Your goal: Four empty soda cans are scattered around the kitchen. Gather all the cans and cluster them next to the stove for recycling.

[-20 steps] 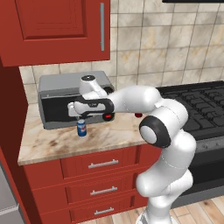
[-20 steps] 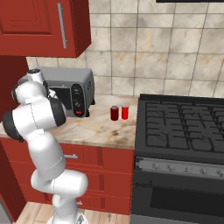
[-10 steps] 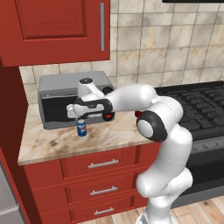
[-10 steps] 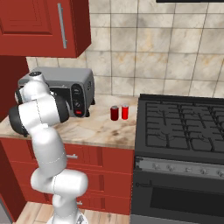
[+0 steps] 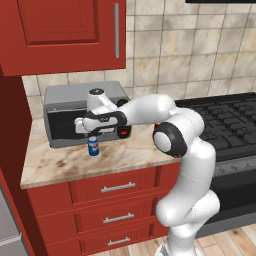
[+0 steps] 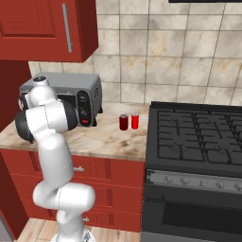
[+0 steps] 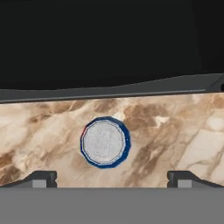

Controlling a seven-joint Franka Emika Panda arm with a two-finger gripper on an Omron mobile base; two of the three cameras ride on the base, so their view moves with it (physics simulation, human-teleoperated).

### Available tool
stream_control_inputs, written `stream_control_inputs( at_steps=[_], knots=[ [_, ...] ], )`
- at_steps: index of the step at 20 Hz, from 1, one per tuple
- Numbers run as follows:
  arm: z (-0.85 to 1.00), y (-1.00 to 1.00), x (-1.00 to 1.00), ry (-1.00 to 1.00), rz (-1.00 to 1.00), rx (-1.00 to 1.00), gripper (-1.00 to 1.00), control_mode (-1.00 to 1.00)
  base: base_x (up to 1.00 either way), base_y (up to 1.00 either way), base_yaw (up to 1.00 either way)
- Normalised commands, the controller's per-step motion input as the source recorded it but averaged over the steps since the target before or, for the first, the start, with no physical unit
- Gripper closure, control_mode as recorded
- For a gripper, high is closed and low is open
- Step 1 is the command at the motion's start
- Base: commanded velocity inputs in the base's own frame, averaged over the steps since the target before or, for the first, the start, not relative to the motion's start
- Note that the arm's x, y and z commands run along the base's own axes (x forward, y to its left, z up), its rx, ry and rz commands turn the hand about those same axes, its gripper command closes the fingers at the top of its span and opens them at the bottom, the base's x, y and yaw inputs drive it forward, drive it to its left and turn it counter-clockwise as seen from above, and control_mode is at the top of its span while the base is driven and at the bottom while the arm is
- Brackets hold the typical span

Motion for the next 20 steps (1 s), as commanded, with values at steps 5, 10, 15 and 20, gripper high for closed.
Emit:
stream_control_inputs(
  at_steps=[5, 10, 15, 20],
  knots=[
    [-0.06, 0.11, 0.1, 0.0, 0.0, 0.0, -1.0, -1.0, 0.0, 0.0, 0.0],
    [-0.11, 0.02, 0.06, 0.0, 0.0, 0.0, -1.0, -1.0, 0.0, 0.0, 0.0],
    [-0.17, 0.0, 0.01, 0.0, 0.0, 0.0, -1.0, -1.0, 0.0, 0.0, 0.0],
    [-0.12, 0.0, 0.01, 0.0, 0.0, 0.0, -1.0, -1.0, 0.0, 0.0, 0.0]
  ],
)
